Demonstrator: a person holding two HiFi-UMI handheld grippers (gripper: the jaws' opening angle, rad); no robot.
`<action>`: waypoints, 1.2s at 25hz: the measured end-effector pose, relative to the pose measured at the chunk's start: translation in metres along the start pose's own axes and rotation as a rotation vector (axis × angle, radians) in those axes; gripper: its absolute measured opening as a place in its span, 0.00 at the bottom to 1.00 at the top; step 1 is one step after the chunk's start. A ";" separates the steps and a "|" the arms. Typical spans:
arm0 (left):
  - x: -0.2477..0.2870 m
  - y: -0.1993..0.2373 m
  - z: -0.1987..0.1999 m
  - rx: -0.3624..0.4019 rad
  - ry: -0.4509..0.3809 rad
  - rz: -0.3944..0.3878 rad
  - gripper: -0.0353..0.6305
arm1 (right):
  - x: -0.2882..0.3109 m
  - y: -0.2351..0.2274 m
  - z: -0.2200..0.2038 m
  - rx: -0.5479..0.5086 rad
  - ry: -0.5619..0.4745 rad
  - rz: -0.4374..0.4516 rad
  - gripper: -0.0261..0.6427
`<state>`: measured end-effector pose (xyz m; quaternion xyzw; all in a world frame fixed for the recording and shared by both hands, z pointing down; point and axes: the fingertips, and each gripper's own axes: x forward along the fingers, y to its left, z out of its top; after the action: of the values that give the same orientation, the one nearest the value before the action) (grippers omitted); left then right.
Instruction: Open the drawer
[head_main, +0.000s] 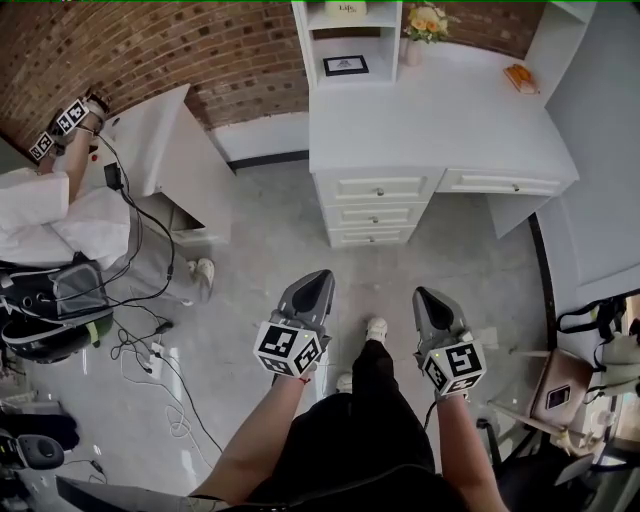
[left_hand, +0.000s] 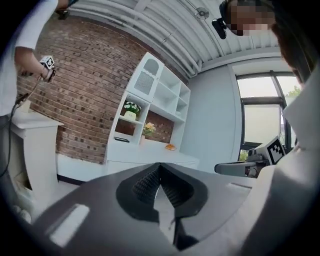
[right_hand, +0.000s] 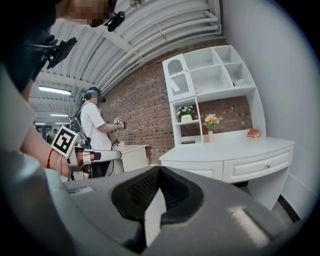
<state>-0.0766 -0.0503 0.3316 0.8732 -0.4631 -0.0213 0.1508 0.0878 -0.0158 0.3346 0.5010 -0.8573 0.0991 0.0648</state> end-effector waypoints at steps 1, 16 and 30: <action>0.004 0.006 0.002 0.000 0.001 0.008 0.06 | 0.008 -0.001 0.003 -0.003 0.000 0.006 0.04; 0.107 0.051 -0.011 -0.028 0.052 0.038 0.06 | 0.105 -0.065 -0.010 0.020 0.082 0.084 0.04; 0.177 0.082 -0.065 -0.074 0.118 0.046 0.06 | 0.187 -0.107 -0.059 0.074 0.137 0.123 0.04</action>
<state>-0.0296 -0.2220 0.4348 0.8558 -0.4722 0.0166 0.2107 0.0900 -0.2111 0.4429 0.4413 -0.8758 0.1687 0.0985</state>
